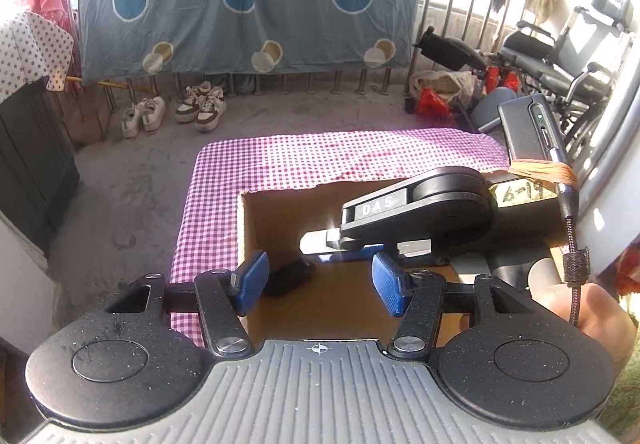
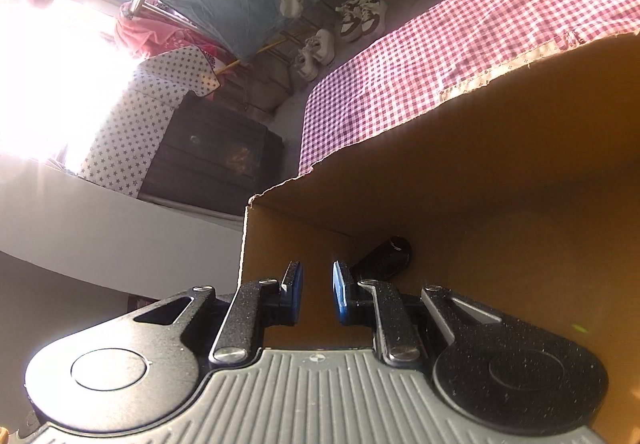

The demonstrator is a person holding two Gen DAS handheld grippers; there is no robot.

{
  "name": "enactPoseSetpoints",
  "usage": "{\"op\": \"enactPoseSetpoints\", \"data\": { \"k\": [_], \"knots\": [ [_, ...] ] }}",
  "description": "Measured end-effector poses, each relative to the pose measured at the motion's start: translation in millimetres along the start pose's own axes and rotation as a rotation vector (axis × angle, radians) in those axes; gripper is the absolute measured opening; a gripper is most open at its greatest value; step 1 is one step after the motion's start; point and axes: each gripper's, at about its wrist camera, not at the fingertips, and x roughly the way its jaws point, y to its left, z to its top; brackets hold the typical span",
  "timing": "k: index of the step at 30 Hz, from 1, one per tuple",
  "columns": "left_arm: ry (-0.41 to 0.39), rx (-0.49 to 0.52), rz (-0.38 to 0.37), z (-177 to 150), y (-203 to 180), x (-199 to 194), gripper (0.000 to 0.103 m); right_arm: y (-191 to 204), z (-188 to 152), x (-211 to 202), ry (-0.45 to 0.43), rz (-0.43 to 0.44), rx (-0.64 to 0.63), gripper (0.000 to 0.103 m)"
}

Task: Organize rigid objects
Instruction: 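Lower the case into the box and open the right gripper, then move the right gripper to the green glue stick and grasp it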

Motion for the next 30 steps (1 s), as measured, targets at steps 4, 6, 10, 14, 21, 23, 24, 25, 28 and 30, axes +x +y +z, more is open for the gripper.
{"op": "enactPoseSetpoints", "data": {
  "k": [4,6,10,14,21,23,24,25,28,30],
  "knots": [
    [-0.05,0.017,-0.035,-12,-5,-38,0.063,11,-23,-52,-0.035,0.034,-0.068,0.018],
    [-0.074,0.037,-0.061,-23,-10,-54,0.067,14,-40,-83,-0.048,0.049,-0.109,0.018],
    [-0.082,0.1,-0.103,-52,-28,-70,0.07,3,-84,-143,-0.087,0.102,-0.149,0.019],
    [-0.046,0.136,-0.153,-84,-45,-65,0.07,-29,-137,-191,-0.15,0.121,-0.13,0.019],
    [0.022,0.207,-0.227,-139,-86,-31,0.07,-112,-213,-218,-0.256,0.039,0.05,0.019],
    [0.047,0.242,-0.242,-150,-101,-19,0.07,-129,-224,-211,-0.28,0.006,0.112,0.019],
    [0.059,0.257,-0.235,-153,-107,-12,0.069,-137,-227,-209,-0.287,-0.009,0.136,0.019],
    [0.069,0.271,-0.229,-153,-111,-6,0.068,-145,-231,-206,-0.287,-0.02,0.164,0.019],
    [0.087,0.341,-0.22,-158,-129,12,0.064,-169,-240,-200,-0.261,-0.002,0.246,0.019],
    [0.099,0.384,-0.21,-162,-139,22,0.058,-177,-242,-196,-0.237,0.026,0.28,0.019]
  ]
}}
